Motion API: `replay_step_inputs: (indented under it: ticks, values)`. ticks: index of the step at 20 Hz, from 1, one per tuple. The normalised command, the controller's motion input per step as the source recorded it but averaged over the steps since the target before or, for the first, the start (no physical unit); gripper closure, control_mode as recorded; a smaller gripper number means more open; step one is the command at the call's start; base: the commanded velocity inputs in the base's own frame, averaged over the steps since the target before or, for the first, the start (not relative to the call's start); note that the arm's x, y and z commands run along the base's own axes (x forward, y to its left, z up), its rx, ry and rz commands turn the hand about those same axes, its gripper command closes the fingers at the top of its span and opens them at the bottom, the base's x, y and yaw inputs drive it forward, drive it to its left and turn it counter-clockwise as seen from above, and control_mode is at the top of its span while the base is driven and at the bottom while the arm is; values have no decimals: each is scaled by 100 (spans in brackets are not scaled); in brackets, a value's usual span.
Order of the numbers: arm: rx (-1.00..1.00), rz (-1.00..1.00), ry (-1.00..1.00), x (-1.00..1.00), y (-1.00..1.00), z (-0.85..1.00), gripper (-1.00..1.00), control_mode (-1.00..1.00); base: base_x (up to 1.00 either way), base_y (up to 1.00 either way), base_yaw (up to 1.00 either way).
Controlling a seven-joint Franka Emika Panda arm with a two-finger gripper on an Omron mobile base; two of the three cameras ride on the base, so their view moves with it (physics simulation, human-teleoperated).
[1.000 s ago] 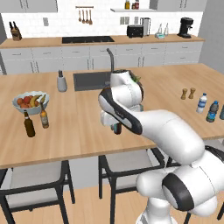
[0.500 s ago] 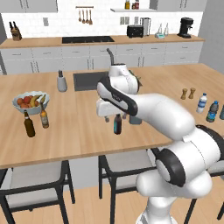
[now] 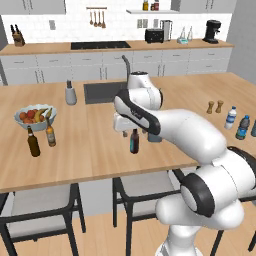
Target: Move the plastic bottles in the middle to the plastics group, and the glass bottles in the middle to the glass group.
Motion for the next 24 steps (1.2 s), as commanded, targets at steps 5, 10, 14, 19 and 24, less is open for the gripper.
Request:
replay_step_inputs:
  ticks: [5, 10, 14, 19, 24]
  values:
    - [0, 0, -21, 13, 0, 0, -100, -100, 0, 0, 0]
    - [0, 0, -7, 61, 0, 0, -100, -100, 0, 0, 0]
    - [1, 0, -11, 58, 0, 0, -100, -100, 0, 0, 0]
    - [1, 0, -13, 48, 0, 0, -100, -100, 0, 0, 0]
    - [0, 0, 4, 31, -27, 0, -100, -100, 0, 0, 0]
